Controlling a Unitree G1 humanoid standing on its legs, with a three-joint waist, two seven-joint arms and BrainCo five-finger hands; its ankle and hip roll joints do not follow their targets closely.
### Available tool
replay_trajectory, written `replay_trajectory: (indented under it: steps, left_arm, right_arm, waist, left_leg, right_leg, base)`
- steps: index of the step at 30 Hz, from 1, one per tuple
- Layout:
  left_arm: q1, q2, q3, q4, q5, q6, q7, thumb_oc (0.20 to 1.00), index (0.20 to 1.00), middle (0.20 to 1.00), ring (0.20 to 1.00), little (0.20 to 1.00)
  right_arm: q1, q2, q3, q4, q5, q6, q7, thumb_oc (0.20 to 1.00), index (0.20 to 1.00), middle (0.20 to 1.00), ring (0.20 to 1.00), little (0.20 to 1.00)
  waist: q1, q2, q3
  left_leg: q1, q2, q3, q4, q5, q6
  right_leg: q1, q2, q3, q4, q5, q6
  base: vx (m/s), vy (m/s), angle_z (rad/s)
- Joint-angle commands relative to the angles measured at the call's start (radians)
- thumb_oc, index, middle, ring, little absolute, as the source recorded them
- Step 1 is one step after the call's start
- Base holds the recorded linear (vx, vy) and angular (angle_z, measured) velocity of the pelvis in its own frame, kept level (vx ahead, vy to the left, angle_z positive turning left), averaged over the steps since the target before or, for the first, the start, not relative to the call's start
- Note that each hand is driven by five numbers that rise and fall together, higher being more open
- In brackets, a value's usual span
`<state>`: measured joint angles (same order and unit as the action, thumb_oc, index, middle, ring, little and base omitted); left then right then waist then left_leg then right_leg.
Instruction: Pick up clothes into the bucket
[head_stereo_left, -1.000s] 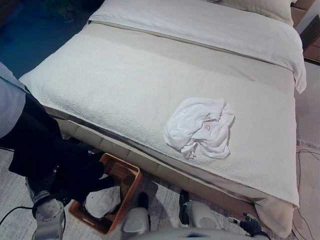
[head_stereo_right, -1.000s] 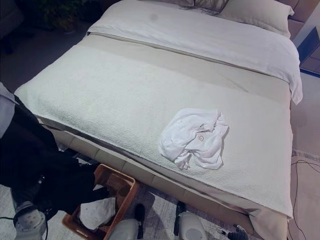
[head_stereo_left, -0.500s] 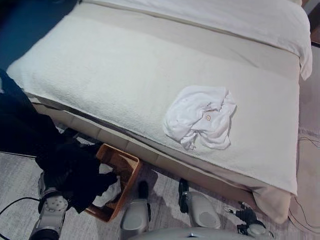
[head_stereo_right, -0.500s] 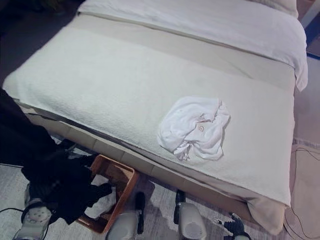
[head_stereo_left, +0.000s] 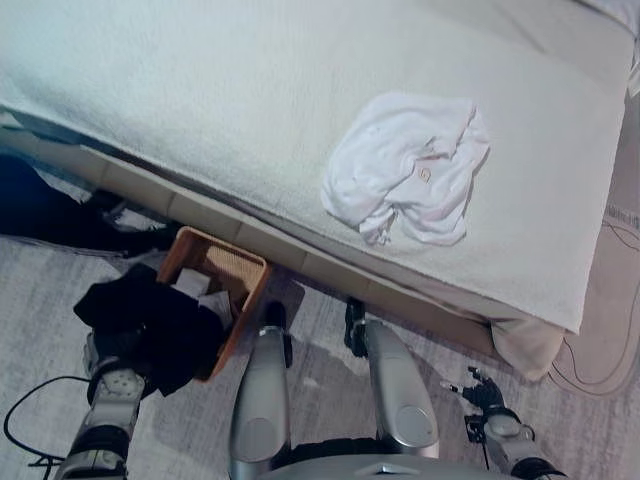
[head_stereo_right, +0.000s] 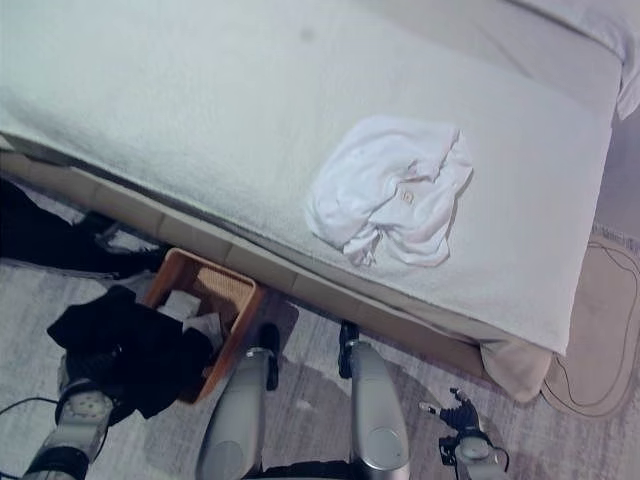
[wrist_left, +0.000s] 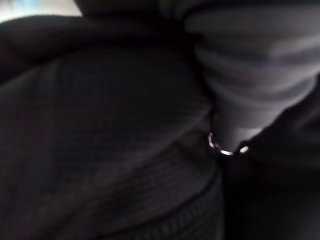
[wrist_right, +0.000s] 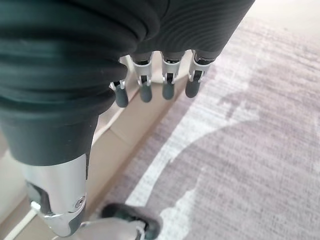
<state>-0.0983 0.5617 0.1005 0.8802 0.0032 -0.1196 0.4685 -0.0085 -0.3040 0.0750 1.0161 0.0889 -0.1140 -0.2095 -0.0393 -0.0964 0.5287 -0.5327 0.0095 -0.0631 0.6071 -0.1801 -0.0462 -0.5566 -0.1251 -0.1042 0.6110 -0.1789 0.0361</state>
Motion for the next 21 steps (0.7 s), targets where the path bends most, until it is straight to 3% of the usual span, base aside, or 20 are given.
replay_trajectory:
  steps: [1, 6, 7, 8, 10, 11, 12, 14, 15, 21]
  left_arm:
    - [0.011, 0.092, 0.048, -0.020, -0.064, 0.000, 0.066, 1.000, 1.000, 1.000, 1.000, 1.000]
    - [-0.009, 0.105, 0.039, -0.055, -0.045, 0.024, 0.093, 1.000, 1.000, 1.000, 1.000, 1.000]
    - [-0.008, 0.106, 0.037, -0.060, -0.041, 0.029, 0.099, 1.000, 1.000, 1.000, 1.000, 1.000]
    - [-0.016, 0.108, 0.040, -0.062, -0.036, 0.033, 0.103, 1.000, 1.000, 1.000, 1.000, 1.000]
    - [-0.017, 0.110, 0.042, -0.068, -0.031, 0.044, 0.109, 1.000, 1.000, 1.000, 1.000, 1.000]
    - [-0.013, 0.108, 0.043, -0.069, -0.028, 0.049, 0.110, 1.000, 1.000, 1.000, 1.000, 1.000]
    - [-0.017, 0.108, 0.046, -0.073, -0.021, 0.058, 0.109, 1.000, 1.000, 1.000, 1.000, 1.000]
    - [-0.004, 0.106, 0.053, -0.093, -0.011, 0.063, 0.109, 1.000, 1.000, 1.000, 1.000, 1.000]
    - [-0.008, 0.107, 0.055, -0.095, -0.011, 0.063, 0.109, 1.000, 1.000, 1.000, 1.000, 1.000]
    - [0.030, 0.048, 0.079, -0.174, -0.028, 0.057, 0.105, 1.000, 1.000, 1.000, 1.000, 1.000]
  right_arm:
    - [0.050, -0.022, 0.038, -0.043, 0.065, -0.017, -0.032, 1.000, 1.000, 1.000, 1.000, 1.000]
    - [0.049, -0.024, 0.050, -0.056, 0.083, -0.014, -0.042, 1.000, 1.000, 1.000, 1.000, 1.000]
    - [0.054, -0.025, 0.052, -0.058, 0.089, -0.015, -0.042, 1.000, 1.000, 1.000, 1.000, 1.000]
    - [0.050, -0.025, 0.052, -0.060, 0.092, -0.014, -0.040, 1.000, 1.000, 1.000, 1.000, 1.000]
    - [0.050, -0.025, 0.055, -0.065, 0.094, -0.011, -0.040, 1.000, 1.000, 1.000, 1.000, 1.000]
    - [0.056, -0.027, 0.059, -0.068, 0.094, -0.010, -0.040, 1.000, 1.000, 1.000, 1.000, 1.000]
    - [0.050, -0.028, 0.056, -0.071, 0.093, -0.009, -0.040, 1.000, 1.000, 1.000, 1.000, 1.000]
    - [0.054, -0.032, 0.057, -0.070, 0.094, -0.004, -0.036, 1.000, 1.000, 1.000, 1.000, 1.000]
    - [0.049, -0.032, 0.054, -0.071, 0.094, -0.005, -0.036, 1.000, 1.000, 1.000, 1.000, 1.000]
    - [0.047, -0.033, 0.044, -0.073, 0.088, 0.009, -0.030, 1.000, 1.000, 1.000, 1.000, 1.000]
  waist:
    - [-0.002, -0.029, -0.009]
    - [-0.002, -0.033, -0.009]
    - [-0.001, -0.031, -0.009]
    - [-0.004, -0.032, -0.009]
    - [-0.004, -0.031, -0.009]
    - [-0.003, -0.030, -0.009]
    - [-0.005, -0.030, -0.009]
    - [-0.004, -0.023, -0.009]
    - [-0.006, -0.025, -0.009]
    - [-0.002, -0.010, -0.009]
  left_leg:
    - [-0.071, -0.025, -0.032, 0.088, -0.023, 0.049]
    - [-0.144, -0.023, -0.031, 0.163, -0.053, 0.054]
    - [-0.137, -0.022, -0.033, 0.188, -0.094, 0.053]
    - [-0.161, -0.023, -0.028, 0.181, -0.062, 0.056]
    - [-0.166, -0.024, -0.028, 0.185, -0.066, 0.056]
    - [-0.151, -0.023, -0.031, 0.201, -0.102, 0.054]
    - [-0.168, -0.023, -0.027, 0.186, -0.067, 0.055]
    - [-0.142, -0.021, -0.028, 0.189, -0.100, 0.052]
    - [-0.161, -0.022, -0.024, 0.175, -0.064, 0.054]
    - [-0.091, -0.022, -0.023, 0.114, -0.047, 0.051]
  right_leg:
    - [0.025, -0.055, 0.037, -0.006, 0.008, 0.064]
    - [-0.044, -0.055, 0.041, 0.059, -0.018, 0.059]
    - [-0.040, -0.053, 0.046, 0.086, -0.056, 0.063]
    - [-0.062, -0.057, 0.041, 0.079, -0.029, 0.057]
    - [-0.071, -0.057, 0.044, 0.084, -0.030, 0.056]
    - [-0.058, -0.054, 0.049, 0.099, -0.059, 0.062]
    - [-0.074, -0.058, 0.045, 0.083, -0.029, 0.055]
    - [-0.052, -0.057, 0.050, 0.088, -0.057, 0.061]
    - [-0.068, -0.060, 0.046, 0.073, -0.026, 0.055]
    - [-0.018, -0.063, 0.051, 0.028, -0.012, 0.057]
  base:
    - [-0.05, 0.020, -0.01]
    - [0.01, 0.008, 0.00]
    - [0.00, 0.000, 0.00]
    - [-0.01, 0.026, -0.03]
    - [-0.01, 0.023, -0.02]
    - [0.00, 0.000, 0.00]
    - [0.00, 0.000, 0.00]
    - [0.00, 0.012, -0.03]
    - [0.00, 0.000, 0.00]
    - [-0.01, -0.003, 0.01]
